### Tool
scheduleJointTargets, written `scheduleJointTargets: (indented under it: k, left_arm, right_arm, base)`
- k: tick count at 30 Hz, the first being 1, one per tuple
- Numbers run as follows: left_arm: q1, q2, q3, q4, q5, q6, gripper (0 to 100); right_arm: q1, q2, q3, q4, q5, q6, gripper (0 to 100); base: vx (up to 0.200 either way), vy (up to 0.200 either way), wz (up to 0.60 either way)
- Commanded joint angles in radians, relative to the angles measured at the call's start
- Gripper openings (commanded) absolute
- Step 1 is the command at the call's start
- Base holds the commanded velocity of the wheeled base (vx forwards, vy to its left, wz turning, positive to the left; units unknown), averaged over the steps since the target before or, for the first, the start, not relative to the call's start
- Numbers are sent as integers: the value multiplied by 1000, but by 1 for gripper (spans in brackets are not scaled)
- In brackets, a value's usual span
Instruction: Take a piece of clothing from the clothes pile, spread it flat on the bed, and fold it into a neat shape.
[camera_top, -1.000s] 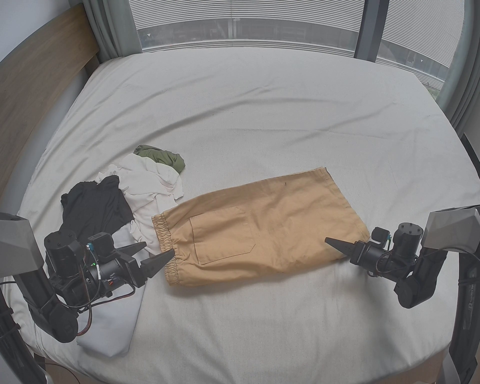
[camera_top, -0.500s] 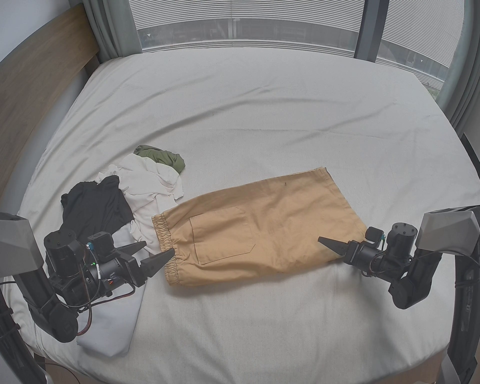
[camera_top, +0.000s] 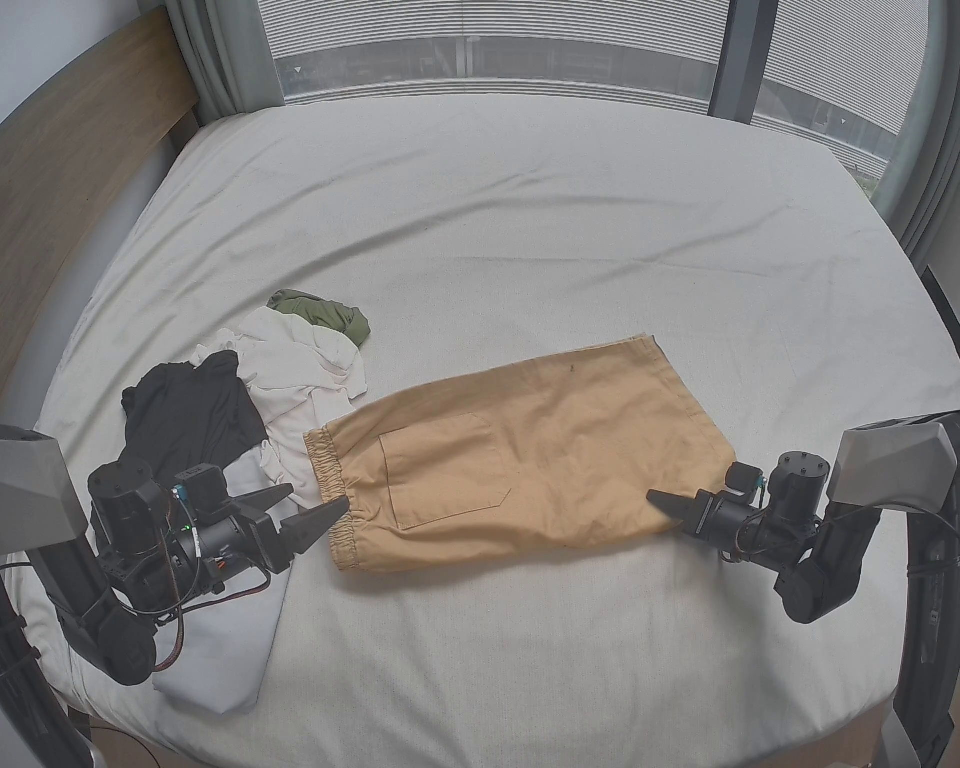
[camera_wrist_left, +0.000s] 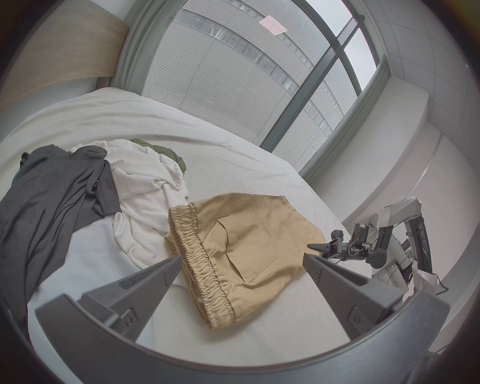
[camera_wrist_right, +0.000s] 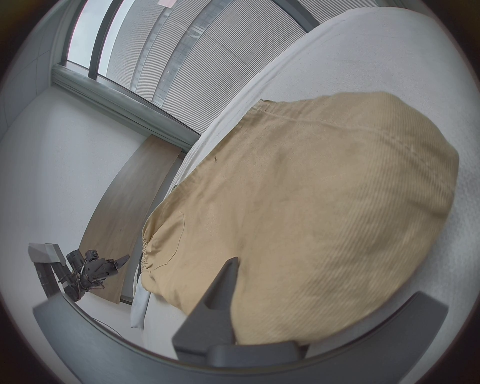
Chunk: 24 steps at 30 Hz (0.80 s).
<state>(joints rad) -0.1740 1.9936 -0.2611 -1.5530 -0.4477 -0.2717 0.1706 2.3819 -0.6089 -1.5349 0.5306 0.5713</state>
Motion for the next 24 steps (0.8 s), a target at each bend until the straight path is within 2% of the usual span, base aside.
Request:
scheduleJointTargets:
  k: [1, 24]
  left_arm:
    - [-1, 1, 0, -2, 0, -11, 100]
    - [-1, -1, 2, -2, -2, -12, 100]
  right_arm:
    - [15, -30, 34, -4, -26, -5, 0]
    - [-11, -213, 370, -4, -44, -134, 0]
  base:
    - [0, 0, 0]
    - [0, 0, 0]
